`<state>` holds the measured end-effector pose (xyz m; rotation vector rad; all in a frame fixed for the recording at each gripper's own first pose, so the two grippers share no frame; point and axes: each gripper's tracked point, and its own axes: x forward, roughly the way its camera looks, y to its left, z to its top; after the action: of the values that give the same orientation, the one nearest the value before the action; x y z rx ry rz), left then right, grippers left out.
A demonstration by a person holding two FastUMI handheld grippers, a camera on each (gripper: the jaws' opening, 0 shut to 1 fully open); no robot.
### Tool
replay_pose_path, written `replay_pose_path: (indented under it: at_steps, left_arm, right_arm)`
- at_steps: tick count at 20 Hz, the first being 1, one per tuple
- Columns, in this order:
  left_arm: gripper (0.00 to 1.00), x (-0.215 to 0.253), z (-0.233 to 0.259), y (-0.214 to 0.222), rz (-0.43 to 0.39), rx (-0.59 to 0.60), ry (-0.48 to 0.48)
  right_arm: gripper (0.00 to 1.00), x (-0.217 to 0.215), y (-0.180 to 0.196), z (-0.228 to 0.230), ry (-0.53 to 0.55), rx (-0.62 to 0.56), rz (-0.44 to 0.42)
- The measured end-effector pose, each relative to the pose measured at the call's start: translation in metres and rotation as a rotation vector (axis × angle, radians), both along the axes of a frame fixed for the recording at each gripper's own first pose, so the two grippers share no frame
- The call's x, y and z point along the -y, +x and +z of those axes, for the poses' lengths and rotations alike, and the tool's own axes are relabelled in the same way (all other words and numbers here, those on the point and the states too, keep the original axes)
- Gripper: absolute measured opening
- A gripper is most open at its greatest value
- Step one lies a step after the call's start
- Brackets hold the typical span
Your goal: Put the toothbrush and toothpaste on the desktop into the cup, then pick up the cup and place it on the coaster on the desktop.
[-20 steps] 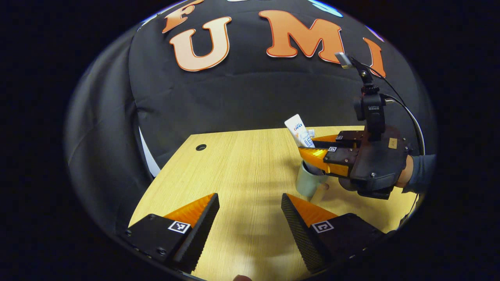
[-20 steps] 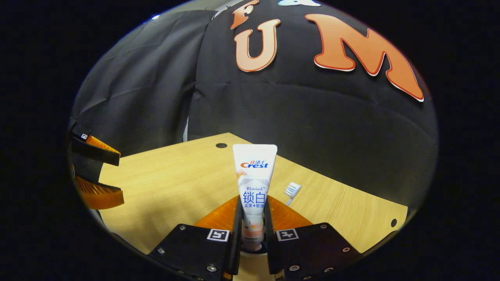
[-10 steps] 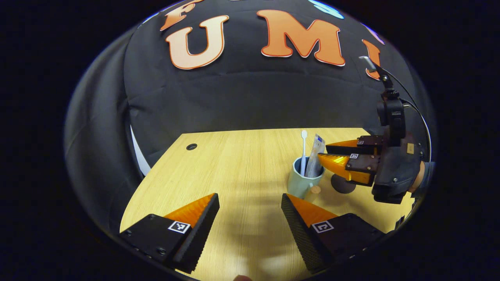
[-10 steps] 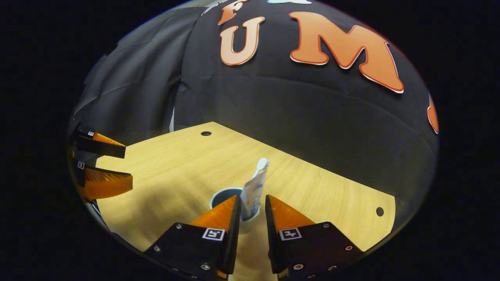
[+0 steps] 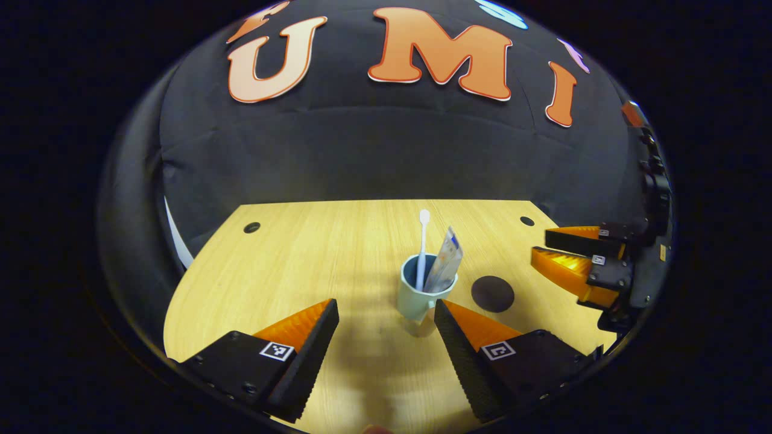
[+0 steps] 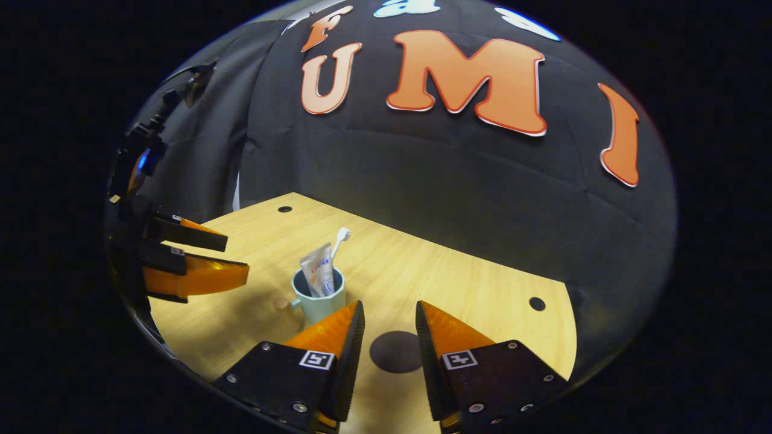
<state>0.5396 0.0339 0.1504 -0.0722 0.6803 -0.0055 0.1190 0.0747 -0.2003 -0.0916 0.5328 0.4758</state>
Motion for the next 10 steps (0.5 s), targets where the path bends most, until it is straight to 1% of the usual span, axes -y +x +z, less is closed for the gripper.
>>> replay_pose_path:
  at_steps: [1,2,4,7,10]
  left_arm:
    - [0.97,0.007,-0.004,0.003,-0.019,-0.024,-0.014]
    - [0.97,0.014,-0.007,0.004,-0.034,-0.046,-0.030]
    - [0.97,0.022,-0.014,0.011,-0.050,-0.085,-0.045]
    - [0.97,0.031,-0.035,0.019,-0.052,-0.163,-0.052]
    - [0.97,0.042,-0.059,0.024,-0.044,-0.249,-0.098]
  right_arm:
    - [0.51,0.010,-0.006,0.002,0.013,-0.022,-0.020]
    - [0.53,0.019,-0.012,0.005,0.027,-0.033,-0.041]
    - [0.53,0.038,-0.022,0.013,0.036,-0.031,-0.078]
    - [0.56,0.063,-0.033,0.019,0.041,-0.042,-0.130]
    - [0.56,0.085,-0.048,0.024,0.075,-0.073,-0.191]
